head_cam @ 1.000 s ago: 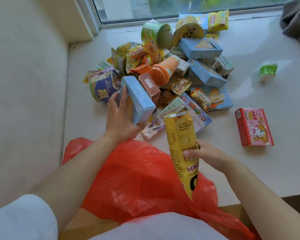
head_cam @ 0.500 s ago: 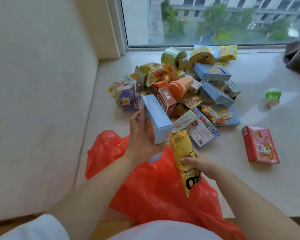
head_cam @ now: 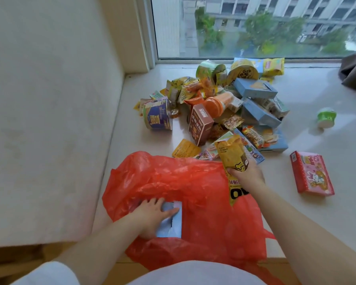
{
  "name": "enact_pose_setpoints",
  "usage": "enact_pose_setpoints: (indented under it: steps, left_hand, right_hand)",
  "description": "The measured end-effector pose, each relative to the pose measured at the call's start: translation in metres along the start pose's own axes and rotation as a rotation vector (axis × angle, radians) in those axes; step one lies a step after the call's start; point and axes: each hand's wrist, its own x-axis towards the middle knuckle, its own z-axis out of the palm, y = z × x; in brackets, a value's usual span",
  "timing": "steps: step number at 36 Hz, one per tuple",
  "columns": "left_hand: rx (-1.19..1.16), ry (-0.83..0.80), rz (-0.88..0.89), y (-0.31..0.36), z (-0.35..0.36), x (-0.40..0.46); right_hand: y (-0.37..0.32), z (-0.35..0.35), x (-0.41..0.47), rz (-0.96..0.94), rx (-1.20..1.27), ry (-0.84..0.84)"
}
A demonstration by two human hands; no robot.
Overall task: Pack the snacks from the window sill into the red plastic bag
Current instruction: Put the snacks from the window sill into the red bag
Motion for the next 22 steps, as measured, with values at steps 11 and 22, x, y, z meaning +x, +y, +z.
enact_pose_setpoints:
  steps: [11,22]
  left_hand:
    - [0.078,0.147,0.054,0.031,-0.011,0.026]
    - [0.067,0.648,-0.032,0.003,-0.027,0.024]
  right_hand:
    - [-0.003,0.011,-0.007,-0.114,0.009,0.046]
    - [-0.005,0.007,-0.029,-0.421,-0.181,0.312]
